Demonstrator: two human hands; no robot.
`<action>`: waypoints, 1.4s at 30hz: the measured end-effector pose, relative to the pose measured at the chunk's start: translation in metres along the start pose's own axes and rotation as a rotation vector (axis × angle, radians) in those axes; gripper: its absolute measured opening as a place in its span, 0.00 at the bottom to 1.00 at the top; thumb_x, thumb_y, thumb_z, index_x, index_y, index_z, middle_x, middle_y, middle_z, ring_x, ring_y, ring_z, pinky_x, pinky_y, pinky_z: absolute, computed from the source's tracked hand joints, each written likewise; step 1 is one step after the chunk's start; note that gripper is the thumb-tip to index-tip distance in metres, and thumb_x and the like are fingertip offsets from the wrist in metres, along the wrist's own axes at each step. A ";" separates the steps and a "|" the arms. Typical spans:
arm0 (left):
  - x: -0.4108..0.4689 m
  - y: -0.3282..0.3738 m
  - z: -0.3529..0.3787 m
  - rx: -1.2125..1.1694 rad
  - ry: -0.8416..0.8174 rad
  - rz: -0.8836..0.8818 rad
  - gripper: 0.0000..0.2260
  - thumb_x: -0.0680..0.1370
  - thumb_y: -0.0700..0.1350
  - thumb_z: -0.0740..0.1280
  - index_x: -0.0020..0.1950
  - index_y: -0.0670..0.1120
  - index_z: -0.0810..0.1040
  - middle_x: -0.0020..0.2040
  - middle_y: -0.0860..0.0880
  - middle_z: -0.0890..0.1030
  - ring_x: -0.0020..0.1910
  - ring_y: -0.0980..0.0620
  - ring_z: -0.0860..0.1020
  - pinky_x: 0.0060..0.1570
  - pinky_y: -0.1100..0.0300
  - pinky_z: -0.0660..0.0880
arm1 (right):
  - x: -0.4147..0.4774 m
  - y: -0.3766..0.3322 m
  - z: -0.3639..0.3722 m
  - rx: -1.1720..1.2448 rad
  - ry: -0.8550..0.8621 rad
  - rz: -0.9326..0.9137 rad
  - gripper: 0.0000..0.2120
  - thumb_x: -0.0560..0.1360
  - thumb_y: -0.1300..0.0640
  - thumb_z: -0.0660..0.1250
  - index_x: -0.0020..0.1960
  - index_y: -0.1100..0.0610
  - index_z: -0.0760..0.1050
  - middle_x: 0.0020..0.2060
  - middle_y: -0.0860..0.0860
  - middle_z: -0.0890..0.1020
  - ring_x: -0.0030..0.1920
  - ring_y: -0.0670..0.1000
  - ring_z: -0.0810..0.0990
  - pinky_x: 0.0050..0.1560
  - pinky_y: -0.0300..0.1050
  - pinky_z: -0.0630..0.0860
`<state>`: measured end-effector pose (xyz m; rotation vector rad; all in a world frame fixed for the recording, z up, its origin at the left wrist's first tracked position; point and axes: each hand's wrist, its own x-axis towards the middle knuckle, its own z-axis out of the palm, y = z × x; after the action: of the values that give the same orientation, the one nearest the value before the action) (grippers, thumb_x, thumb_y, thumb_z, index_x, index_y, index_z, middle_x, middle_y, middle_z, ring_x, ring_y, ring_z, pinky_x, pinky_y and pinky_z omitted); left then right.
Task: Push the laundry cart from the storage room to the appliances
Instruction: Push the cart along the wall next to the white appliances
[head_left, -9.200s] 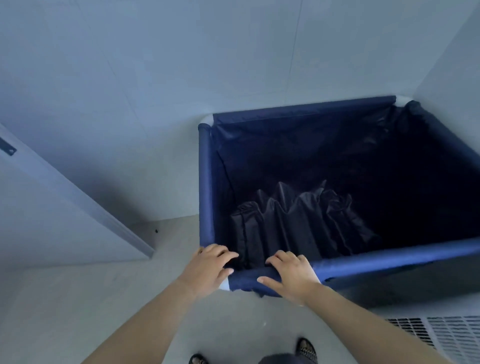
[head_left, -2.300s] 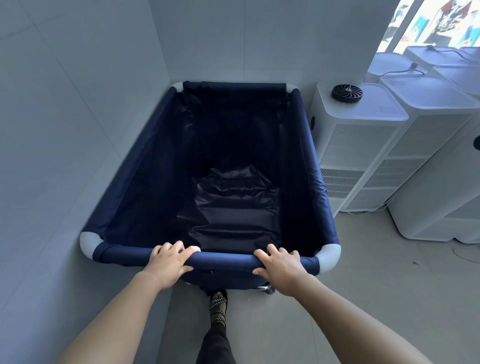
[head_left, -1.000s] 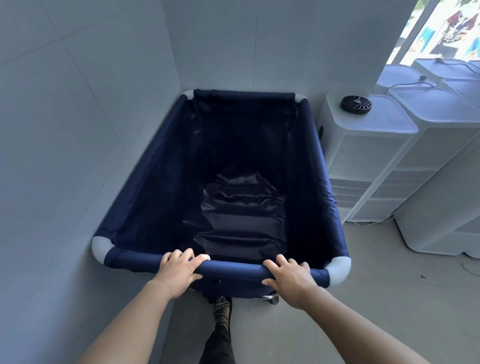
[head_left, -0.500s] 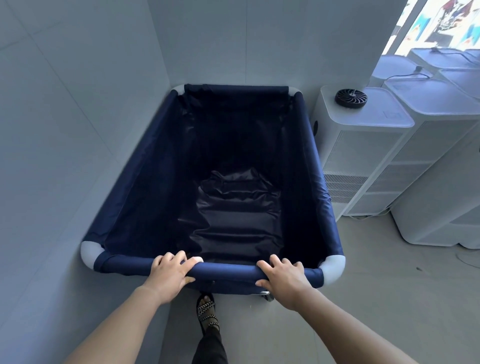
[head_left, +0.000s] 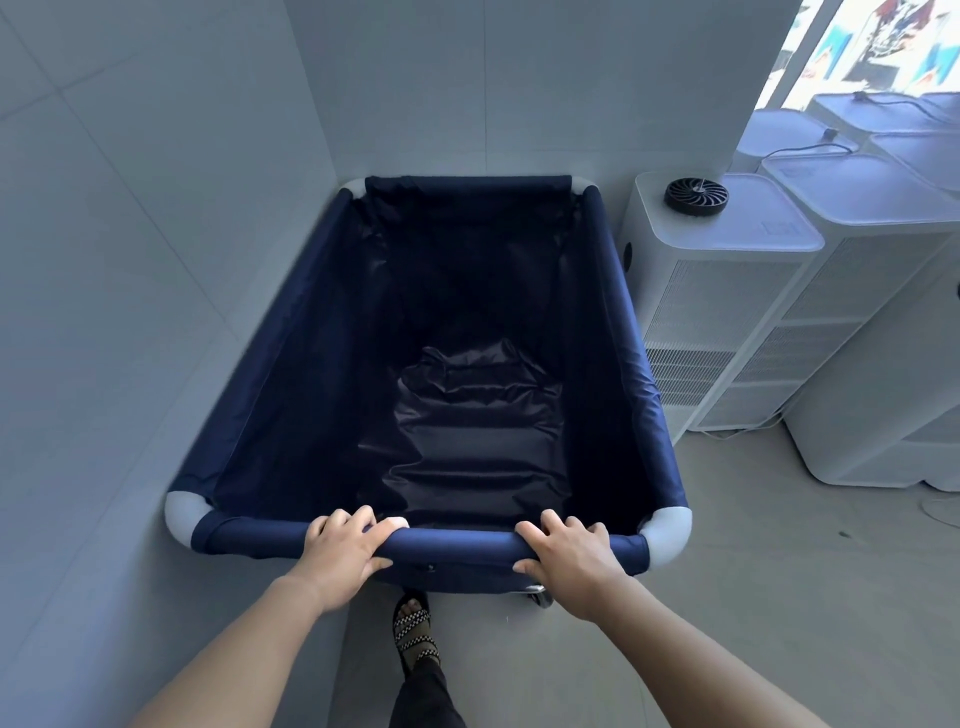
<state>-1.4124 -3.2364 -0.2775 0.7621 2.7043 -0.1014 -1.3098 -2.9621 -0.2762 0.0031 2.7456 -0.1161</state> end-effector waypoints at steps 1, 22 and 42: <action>0.000 0.000 -0.001 -0.004 0.002 0.000 0.19 0.80 0.57 0.58 0.70 0.64 0.58 0.58 0.55 0.69 0.57 0.51 0.68 0.64 0.54 0.60 | 0.000 0.000 0.000 0.000 0.002 -0.001 0.22 0.80 0.38 0.50 0.68 0.49 0.60 0.60 0.54 0.70 0.56 0.58 0.72 0.46 0.52 0.61; -0.001 0.001 0.001 -0.017 0.029 -0.007 0.20 0.79 0.57 0.59 0.70 0.65 0.59 0.58 0.56 0.70 0.56 0.52 0.69 0.63 0.56 0.60 | 0.001 -0.001 -0.002 0.011 -0.014 0.003 0.22 0.79 0.38 0.51 0.68 0.49 0.60 0.60 0.55 0.69 0.56 0.58 0.72 0.47 0.54 0.62; 0.001 -0.008 -0.012 -0.104 -0.114 0.075 0.18 0.79 0.62 0.54 0.69 0.67 0.57 0.60 0.60 0.69 0.60 0.52 0.68 0.64 0.52 0.60 | -0.003 -0.001 -0.009 0.102 -0.040 0.055 0.22 0.78 0.36 0.50 0.67 0.47 0.63 0.59 0.52 0.71 0.58 0.56 0.71 0.55 0.55 0.65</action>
<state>-1.4205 -3.2407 -0.2671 0.8006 2.5484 0.0134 -1.3102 -2.9621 -0.2669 0.1036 2.6939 -0.2386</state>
